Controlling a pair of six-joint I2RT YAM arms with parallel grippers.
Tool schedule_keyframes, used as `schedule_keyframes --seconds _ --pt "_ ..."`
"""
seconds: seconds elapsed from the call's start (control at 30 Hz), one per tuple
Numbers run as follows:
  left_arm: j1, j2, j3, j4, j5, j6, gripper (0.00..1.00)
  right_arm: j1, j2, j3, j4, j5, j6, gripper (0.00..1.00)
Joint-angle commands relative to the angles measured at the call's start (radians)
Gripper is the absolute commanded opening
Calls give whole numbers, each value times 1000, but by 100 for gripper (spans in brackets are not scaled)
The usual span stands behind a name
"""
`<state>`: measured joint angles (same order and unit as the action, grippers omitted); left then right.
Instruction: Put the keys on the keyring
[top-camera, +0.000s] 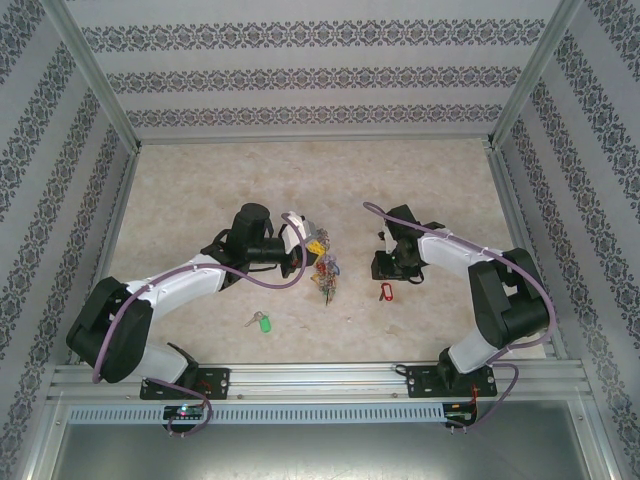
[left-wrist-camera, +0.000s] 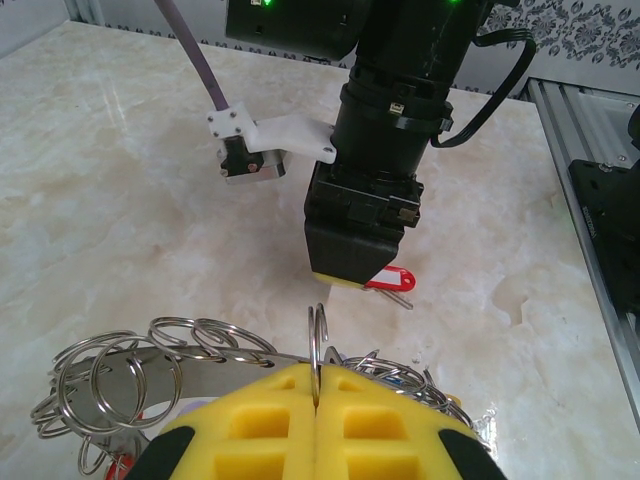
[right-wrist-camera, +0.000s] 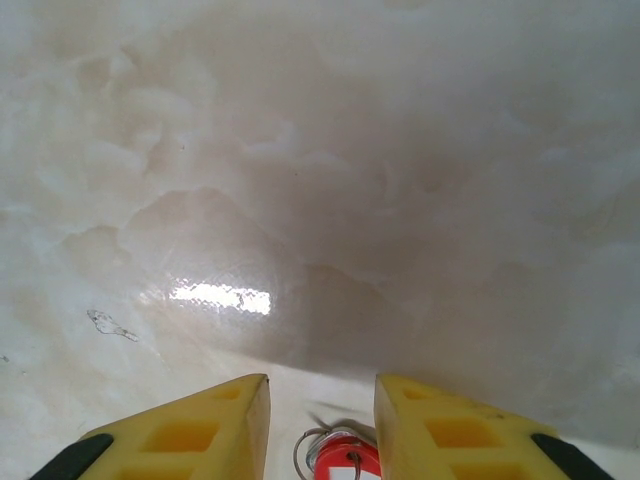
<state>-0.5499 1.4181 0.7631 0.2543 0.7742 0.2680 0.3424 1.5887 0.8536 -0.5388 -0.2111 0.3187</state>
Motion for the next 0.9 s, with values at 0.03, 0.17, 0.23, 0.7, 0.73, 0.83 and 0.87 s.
schedule_keyframes --seconds 0.03,0.17,0.23,0.7,0.73,0.83,0.87 --pt "-8 -36 17 22 27 2 0 -4 -20 -23 -21 -21 22 31" --pt "-8 -35 18 17 27 7 0 5 -35 -36 -34 -24 35 30" --pt "-8 -33 18 19 27 6 0 9 -45 -43 -33 -20 43 31" --pt "-7 -23 30 9 32 9 0 31 -31 -26 -49 32 41 26" --pt "-7 -24 31 6 32 8 0 33 -27 -21 -54 40 38 25" --pt "-8 -28 31 1 30 11 0 33 -23 -18 -53 60 38 24" --pt "-7 -28 32 0 29 11 0 34 -23 -18 -53 62 39 21"
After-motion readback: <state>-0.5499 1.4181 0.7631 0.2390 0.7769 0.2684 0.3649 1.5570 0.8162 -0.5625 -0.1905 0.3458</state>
